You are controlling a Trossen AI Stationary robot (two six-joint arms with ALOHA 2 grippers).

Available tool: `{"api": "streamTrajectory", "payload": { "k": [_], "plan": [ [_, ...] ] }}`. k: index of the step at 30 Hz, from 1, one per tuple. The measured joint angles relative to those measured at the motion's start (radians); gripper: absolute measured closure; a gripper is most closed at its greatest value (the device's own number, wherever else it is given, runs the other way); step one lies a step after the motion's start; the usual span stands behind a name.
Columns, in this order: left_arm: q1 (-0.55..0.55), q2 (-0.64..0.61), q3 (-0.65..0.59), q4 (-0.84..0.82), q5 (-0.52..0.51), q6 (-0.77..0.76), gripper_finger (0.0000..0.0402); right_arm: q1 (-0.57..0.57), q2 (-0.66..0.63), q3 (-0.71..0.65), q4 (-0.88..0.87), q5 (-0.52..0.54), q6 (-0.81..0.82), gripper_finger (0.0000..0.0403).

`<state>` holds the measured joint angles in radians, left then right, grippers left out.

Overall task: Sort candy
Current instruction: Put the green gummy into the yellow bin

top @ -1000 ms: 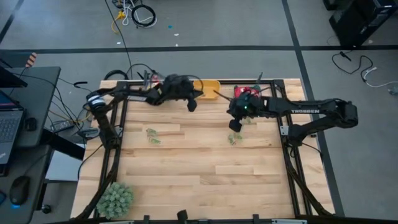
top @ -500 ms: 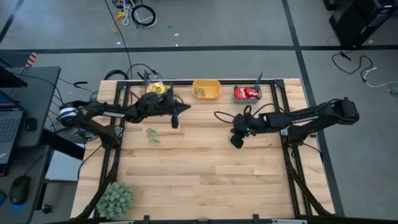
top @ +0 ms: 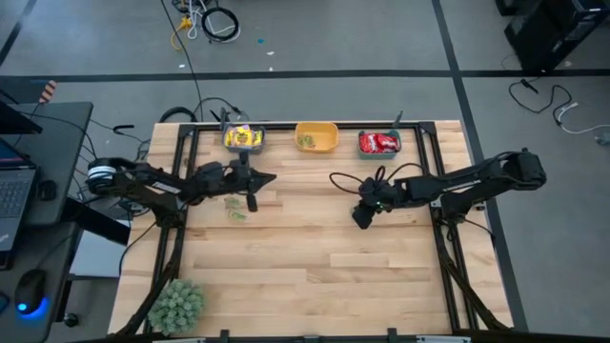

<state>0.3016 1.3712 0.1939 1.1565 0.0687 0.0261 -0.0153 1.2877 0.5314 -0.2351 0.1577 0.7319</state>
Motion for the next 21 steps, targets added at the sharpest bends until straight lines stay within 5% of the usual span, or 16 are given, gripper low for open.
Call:
{"api": "streamTrajectory", "payload": {
  "k": [9, 17, 21],
  "plan": [
    [-0.016, 0.000, -0.123, 0.188, -0.027, -0.031, 0.0401, -0.007, 0.160, -0.002, 0.125, 0.000, -0.039, 0.0282],
    [-0.016, 0.000, -0.149, 0.239, -0.035, -0.033, 0.0401, -0.007, 0.181, 0.001, 0.253, -0.028, -0.155, 0.0392],
    [-0.016, 0.000, -0.149, 0.239, -0.038, -0.033, 0.0401, -0.015, 0.181, 0.043, 0.257, -0.027, -0.202, 0.0397]
  ]
}}
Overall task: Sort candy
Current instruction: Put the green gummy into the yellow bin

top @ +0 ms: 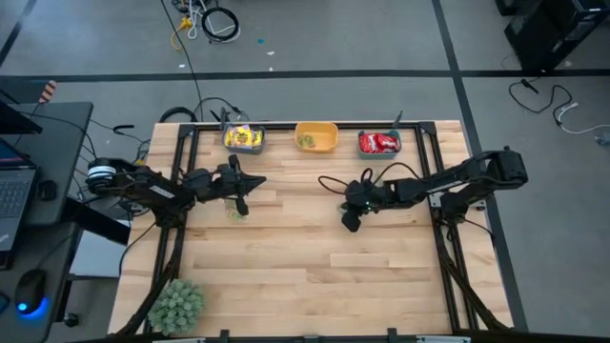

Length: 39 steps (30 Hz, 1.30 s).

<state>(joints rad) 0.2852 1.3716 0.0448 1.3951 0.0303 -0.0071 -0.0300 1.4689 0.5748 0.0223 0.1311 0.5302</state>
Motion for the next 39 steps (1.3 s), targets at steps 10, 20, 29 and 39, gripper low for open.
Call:
{"api": "streamTrajectory", "payload": {
  "k": [10, 20, 29, 39],
  "plan": [
    [0.000, 0.000, 0.000, 0.000, -0.007, 0.000, 0.0401, -0.192, 0.002, 0.204, 0.001, 0.073, -0.112, 0.0403],
    [0.000, 0.000, 0.000, -0.001, -0.009, 0.019, 0.0401, -0.478, 0.219, 0.409, 0.105, 0.004, -0.108, 0.0403],
    [0.000, 0.000, 0.000, -0.001, -0.036, 0.029, 0.0401, -0.555, 0.469, 0.622, 0.084, -0.018, -0.033, 0.0403],
    [0.000, 0.001, 0.000, -0.002, -0.037, 0.033, 0.0401, -0.563, 0.544, 0.654, 0.036, -0.019, -0.008, 0.0390]
  ]
}}
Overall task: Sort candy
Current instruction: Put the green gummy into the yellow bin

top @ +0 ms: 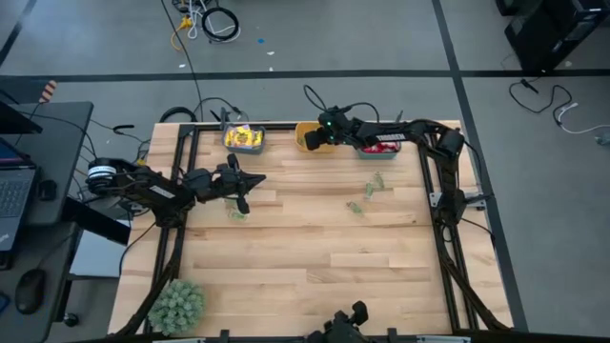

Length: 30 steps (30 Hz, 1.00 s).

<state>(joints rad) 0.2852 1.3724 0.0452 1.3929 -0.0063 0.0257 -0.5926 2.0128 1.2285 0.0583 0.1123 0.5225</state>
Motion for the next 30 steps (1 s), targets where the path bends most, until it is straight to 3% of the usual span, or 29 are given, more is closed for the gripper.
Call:
{"api": "streamTrajectory", "payload": {
  "k": [3, 8, 13, 15, 18, 22, 26, 30],
  "plan": [
    [0.000, 0.000, 0.000, 0.000, 0.000, 0.000, 0.0401, 0.000, -0.007, 0.000, -0.006, -0.009, -0.023, 0.0363],
    [0.000, 0.000, 0.000, -0.001, 0.000, -0.002, 0.0401, 0.000, -0.048, 0.000, -0.023, -0.042, -0.074, 0.0284],
    [0.000, 0.000, 0.000, -0.001, 0.000, -0.003, 0.0401, 0.007, -0.174, 0.000, -0.168, -0.144, -0.211, 0.0228],
    [0.000, 0.000, 0.000, -0.004, 0.000, -0.003, 0.0401, 0.034, -0.244, 0.000, -0.286, -0.155, -0.289, 0.0237],
    [0.000, 0.000, 0.000, -0.007, 0.000, -0.002, 0.0401, 0.107, -0.337, 0.000, -0.473, -0.159, -0.357, 0.0284],
    [0.000, 0.000, 0.000, -0.011, 0.000, -0.001, 0.0401, 0.234, -0.426, -0.029, -0.664, -0.159, -0.334, 0.0341],
    [0.000, 0.000, 0.000, -0.009, 0.000, -0.001, 0.0401, 0.372, -0.469, -0.116, -0.721, -0.158, -0.230, 0.0339],
    [0.000, 0.000, 0.000, -0.008, 0.000, -0.002, 0.0401, 0.494, -0.474, -0.201, -0.739, -0.109, -0.126, 0.0302]
  ]
}}
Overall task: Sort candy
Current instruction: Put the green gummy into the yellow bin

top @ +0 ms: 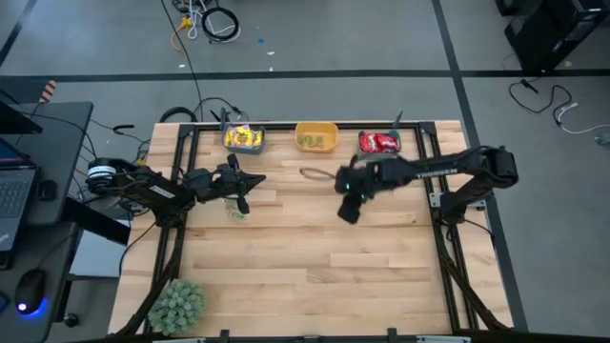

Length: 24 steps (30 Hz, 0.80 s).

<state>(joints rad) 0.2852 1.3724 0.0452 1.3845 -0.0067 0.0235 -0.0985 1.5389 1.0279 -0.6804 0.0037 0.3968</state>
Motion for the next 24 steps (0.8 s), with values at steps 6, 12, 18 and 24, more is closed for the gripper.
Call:
{"api": "streamTrajectory", "payload": {
  "k": [6, 12, 18, 24],
  "plan": [
    [0.000, 0.000, 0.000, -0.001, 0.000, 0.000, 0.0402, 0.094, 0.000, -0.077, -0.010, 0.106, 0.140, 0.0222],
    [0.000, 0.000, 0.000, -0.019, 0.000, 0.000, 0.0402, 0.099, 0.000, -0.137, 0.000, 0.157, 0.195, 0.0172],
    [0.000, 0.000, 0.000, -0.029, 0.000, 0.000, 0.0402, 0.083, 0.000, -0.206, 0.095, 0.138, 0.188, 0.0186],
    [0.000, 0.000, 0.000, -0.030, 0.000, -0.001, 0.0402, 0.074, 0.000, -0.251, 0.136, 0.127, 0.186, 0.0234]
  ]
}}
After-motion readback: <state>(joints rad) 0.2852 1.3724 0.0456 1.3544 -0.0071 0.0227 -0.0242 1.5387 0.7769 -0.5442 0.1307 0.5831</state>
